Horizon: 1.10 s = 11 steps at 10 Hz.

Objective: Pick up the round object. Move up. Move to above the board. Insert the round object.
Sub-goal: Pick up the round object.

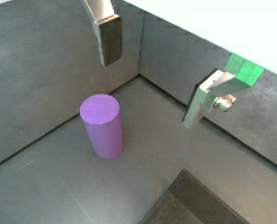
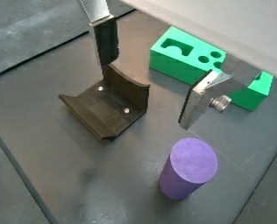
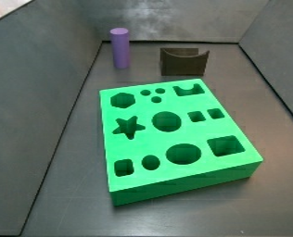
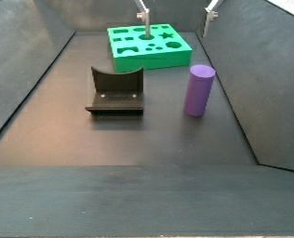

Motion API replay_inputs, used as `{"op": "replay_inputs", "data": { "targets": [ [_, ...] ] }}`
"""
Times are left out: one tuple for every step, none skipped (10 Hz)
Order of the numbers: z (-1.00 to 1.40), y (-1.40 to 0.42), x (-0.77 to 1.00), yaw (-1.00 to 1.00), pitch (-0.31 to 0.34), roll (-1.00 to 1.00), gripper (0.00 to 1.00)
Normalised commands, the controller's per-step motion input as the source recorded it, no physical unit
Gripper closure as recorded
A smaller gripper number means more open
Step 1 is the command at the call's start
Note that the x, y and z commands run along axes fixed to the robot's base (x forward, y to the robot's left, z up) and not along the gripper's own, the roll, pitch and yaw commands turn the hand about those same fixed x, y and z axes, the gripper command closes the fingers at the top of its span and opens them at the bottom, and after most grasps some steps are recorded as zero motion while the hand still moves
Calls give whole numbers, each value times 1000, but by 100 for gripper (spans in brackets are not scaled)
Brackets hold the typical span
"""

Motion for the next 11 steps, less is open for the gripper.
{"op": "replay_inputs", "data": {
  "targets": [
    [0,0,-37,0,0,0,0],
    [-60,0,-160,0,0,4,0],
    [-91,-117,-346,6,-3,69,0],
    [-86,-111,-643,0,-99,47,0],
    [-37,-14,-231,86,-51,27,0],
    [-91,-11,-486,46,-199,0,0],
    [-120,-11,-454,0,-247,0,0],
    [-234,-20,-331,0,-203,0,0],
    [-329,-23,-266,0,-206,0,0],
    [-406,-20,-134,0,-157,36,0],
    [-426,0,20,0,-59,26,0]
  ]
}}
